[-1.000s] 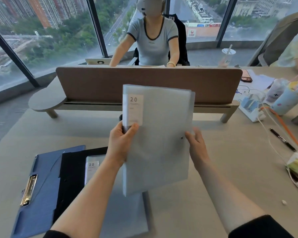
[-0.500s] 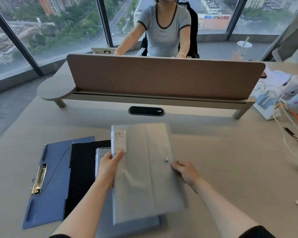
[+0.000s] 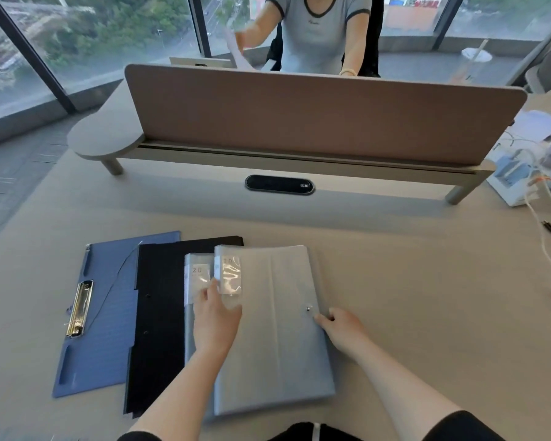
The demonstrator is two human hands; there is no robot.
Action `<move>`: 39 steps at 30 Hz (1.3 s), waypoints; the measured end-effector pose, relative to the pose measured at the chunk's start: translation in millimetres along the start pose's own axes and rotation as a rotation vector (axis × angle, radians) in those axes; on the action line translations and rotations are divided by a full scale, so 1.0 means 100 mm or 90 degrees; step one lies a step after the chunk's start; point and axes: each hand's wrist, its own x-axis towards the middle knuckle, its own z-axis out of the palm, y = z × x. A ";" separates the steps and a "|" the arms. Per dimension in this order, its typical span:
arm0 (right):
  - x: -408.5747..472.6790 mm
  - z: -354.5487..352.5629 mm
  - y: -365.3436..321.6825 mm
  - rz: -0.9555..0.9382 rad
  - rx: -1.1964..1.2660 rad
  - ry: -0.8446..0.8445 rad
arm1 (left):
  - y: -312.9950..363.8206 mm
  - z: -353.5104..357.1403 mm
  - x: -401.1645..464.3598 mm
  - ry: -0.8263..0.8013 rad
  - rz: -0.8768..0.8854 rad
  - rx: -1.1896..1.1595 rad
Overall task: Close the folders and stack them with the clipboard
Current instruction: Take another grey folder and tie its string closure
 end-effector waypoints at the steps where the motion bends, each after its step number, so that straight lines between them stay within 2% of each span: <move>1: 0.00 0.01 0.00 -0.001 -0.018 0.006 | 0.01 0.03 -0.03 0.016 0.040 0.088; 3: -0.01 0.01 -0.01 -0.005 -0.051 0.022 | 0.08 0.10 -0.12 0.000 0.145 0.240; 6: -0.01 0.02 -0.03 0.003 -0.093 0.028 | 0.21 0.30 -0.22 -0.151 0.284 0.368; 8: -0.04 0.01 -0.05 0.009 -0.126 0.028 | 0.27 0.45 -0.26 -0.234 0.333 0.419; 11: -0.03 -0.04 -0.08 0.039 -0.199 0.007 | 0.28 0.60 -0.27 -0.272 0.344 0.443; 16: 0.12 -0.23 -0.10 0.146 -0.196 -0.132 | 0.23 0.65 -0.24 -0.263 0.351 0.467; 20: 0.24 -0.29 -0.18 0.177 -0.059 -0.063 | 0.25 0.65 -0.25 -0.267 0.349 0.453; 28: 0.42 -0.04 -0.46 0.002 -0.122 0.043 | 0.23 0.67 -0.24 -0.252 0.357 0.425; 35: 0.35 0.24 -0.51 -0.141 -0.247 -0.030 | 0.16 0.68 -0.22 -0.240 0.332 0.383; 39: 0.20 0.22 -0.40 -0.151 -0.276 -0.033 | 0.16 0.68 -0.22 -0.245 0.325 0.383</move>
